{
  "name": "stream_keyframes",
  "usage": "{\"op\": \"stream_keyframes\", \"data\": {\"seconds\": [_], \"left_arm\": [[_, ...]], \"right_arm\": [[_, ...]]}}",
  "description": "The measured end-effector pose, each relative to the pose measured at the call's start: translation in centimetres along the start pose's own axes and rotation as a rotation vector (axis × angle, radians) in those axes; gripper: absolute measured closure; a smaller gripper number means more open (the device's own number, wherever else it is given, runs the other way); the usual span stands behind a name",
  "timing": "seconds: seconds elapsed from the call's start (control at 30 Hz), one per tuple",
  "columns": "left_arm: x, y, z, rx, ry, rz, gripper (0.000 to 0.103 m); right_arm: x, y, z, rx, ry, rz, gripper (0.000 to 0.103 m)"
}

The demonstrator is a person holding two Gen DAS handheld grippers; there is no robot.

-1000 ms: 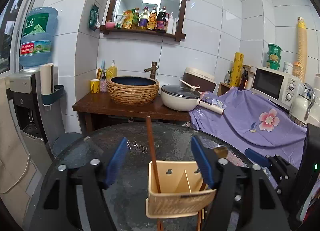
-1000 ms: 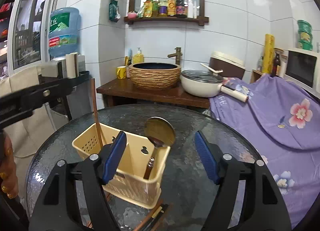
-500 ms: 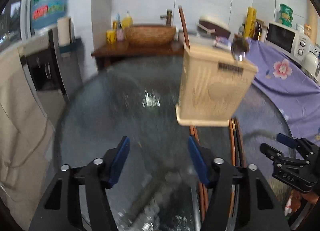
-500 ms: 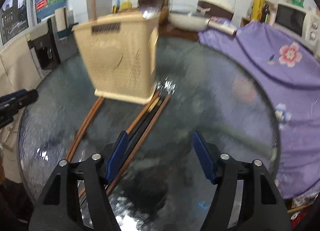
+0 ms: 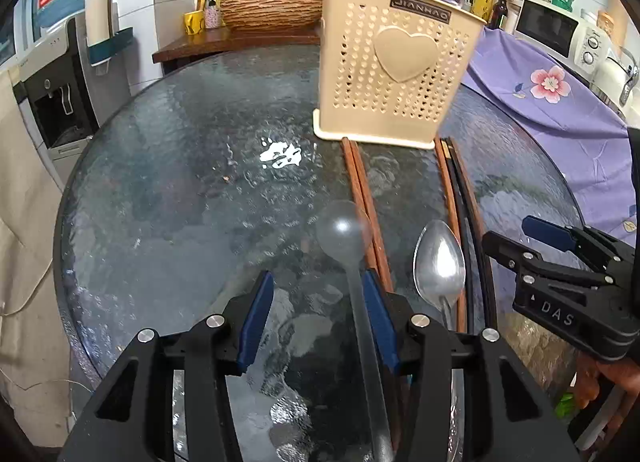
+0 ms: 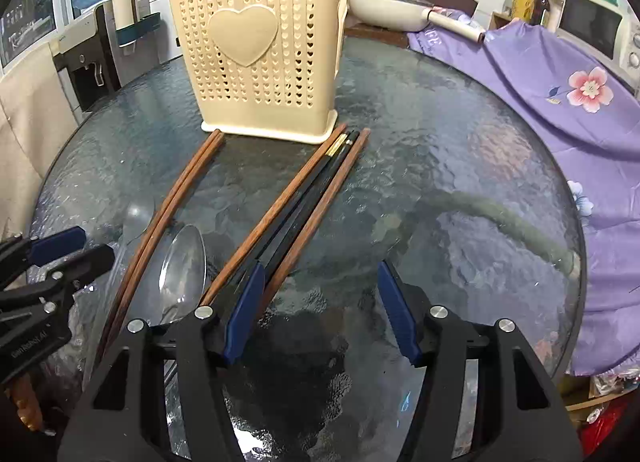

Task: Organize utensils
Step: 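Grasp the clear plastic spoon with the left tool while the right tool grasps a wooden chopstick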

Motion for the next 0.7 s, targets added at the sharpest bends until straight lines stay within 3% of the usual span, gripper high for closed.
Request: {"op": "stream_keyframes", "data": {"seconds": [0.27, 0.5, 0.7], "left_arm": [[-0.6, 0.6, 0.5, -0.003, -0.014, 0.009, 0.062], [-0.6, -0.7, 0.4, 0.023, -0.016, -0.006, 0.064], [-0.1, -1.7, 0.4, 0.021, -0.02, -0.036, 0.064]], "right_arm": [[0.1, 0.6, 0.2, 0.002, -0.008, -0.007, 0.044], [-0.2, 3.4, 0.0, -0.067, -0.025, -0.007, 0.046], [0.0, 5.3, 0.2, -0.007, -0.027, 0.106, 0.046]]}}
Point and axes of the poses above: each gripper's, at about its wrist camera, not at the fingertips, and z roughly the way its jaws point, y to its right, x to its top, the point moved 9 cm from there along z, roughly the way its jaws point, and after that the axes turned 2 degrees about -x, right-handed, at the moved point
